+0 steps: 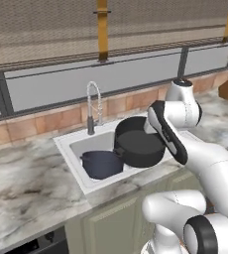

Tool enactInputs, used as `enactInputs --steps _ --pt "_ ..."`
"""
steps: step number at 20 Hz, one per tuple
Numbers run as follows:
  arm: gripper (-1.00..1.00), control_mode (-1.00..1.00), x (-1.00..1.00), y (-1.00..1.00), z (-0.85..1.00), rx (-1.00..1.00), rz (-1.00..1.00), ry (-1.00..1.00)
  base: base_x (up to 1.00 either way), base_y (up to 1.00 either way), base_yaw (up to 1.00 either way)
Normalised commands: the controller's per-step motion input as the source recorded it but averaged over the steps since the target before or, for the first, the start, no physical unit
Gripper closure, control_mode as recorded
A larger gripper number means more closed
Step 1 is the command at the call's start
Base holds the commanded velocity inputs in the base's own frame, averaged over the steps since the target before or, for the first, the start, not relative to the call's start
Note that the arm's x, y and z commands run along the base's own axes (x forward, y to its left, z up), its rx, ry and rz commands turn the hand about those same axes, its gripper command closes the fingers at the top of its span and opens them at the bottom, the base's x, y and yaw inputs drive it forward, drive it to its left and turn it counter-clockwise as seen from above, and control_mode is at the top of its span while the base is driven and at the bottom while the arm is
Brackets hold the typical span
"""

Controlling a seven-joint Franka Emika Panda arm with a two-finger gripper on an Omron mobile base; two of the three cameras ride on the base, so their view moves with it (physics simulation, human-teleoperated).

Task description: Pick the pot and pot and place them in the sink. Then turn on the water.

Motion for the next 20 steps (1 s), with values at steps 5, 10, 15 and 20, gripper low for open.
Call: enactInputs --steps 5,10,15,20 --pt "1.00 1.00 0.00 0.00 0.00 0.00 0.00 0.00 0.00 -0.57 0.28" --pt "1.00 1.00 0.00 0.00 0.00 0.00 0.00 0.00 0.00 0.00 0.02" --pt "1.00 -1.00 0.00 0.00 0.00 0.00 0.00 0.00 0.00 0.00 0.00" --pt "1.00 -1.00 -0.15 0.00 -0.20 0.13 0.14 0.00 0.00 0.00 0.00"
